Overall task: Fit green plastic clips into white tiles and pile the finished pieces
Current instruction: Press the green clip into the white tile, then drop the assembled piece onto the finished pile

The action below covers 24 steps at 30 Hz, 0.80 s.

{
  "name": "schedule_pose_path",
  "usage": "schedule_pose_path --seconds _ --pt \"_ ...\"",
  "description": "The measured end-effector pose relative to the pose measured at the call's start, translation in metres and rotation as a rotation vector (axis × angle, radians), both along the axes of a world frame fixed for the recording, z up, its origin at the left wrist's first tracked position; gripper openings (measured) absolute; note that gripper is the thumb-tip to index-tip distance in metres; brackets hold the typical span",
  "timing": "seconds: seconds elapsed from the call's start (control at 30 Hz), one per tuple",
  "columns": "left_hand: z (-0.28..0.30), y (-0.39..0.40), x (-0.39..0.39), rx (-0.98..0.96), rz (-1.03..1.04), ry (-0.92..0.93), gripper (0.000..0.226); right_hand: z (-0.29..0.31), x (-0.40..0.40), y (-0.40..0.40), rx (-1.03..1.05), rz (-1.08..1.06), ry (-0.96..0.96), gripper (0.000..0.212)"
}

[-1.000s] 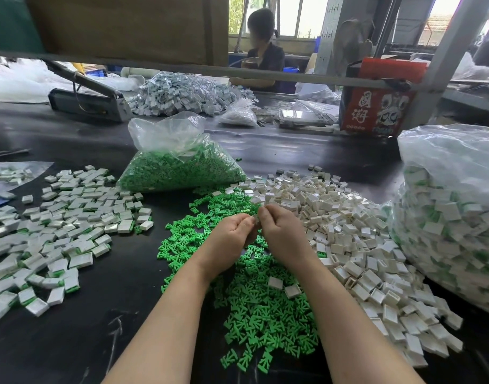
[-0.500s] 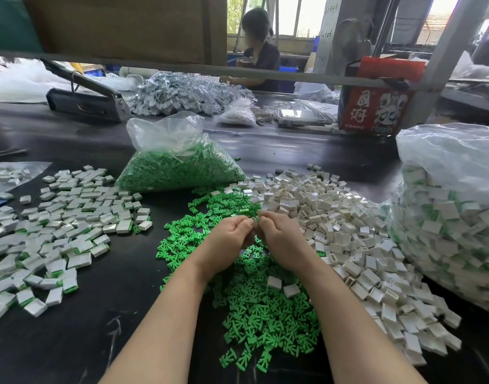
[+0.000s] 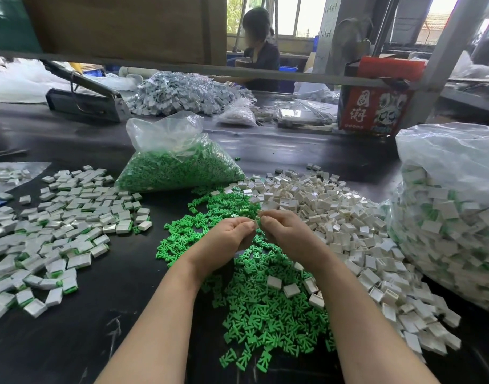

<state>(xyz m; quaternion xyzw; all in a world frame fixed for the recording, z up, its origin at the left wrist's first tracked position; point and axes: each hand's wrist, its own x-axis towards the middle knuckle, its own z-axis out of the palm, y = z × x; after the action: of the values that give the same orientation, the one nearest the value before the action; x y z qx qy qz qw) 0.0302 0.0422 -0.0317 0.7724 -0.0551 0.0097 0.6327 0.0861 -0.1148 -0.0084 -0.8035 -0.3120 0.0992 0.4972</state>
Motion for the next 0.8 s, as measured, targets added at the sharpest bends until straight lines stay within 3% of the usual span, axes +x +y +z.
schedule_pose_path --seconds 0.43,0.8 --pt "-0.001 -0.001 -0.002 -0.051 0.055 0.007 0.025 0.0 -0.007 0.009 -0.057 -0.054 -0.09 0.031" --pt "0.003 0.001 -0.004 -0.03 -0.001 0.044 0.03 0.0 0.001 0.0 -0.005 0.034 0.023 0.028"
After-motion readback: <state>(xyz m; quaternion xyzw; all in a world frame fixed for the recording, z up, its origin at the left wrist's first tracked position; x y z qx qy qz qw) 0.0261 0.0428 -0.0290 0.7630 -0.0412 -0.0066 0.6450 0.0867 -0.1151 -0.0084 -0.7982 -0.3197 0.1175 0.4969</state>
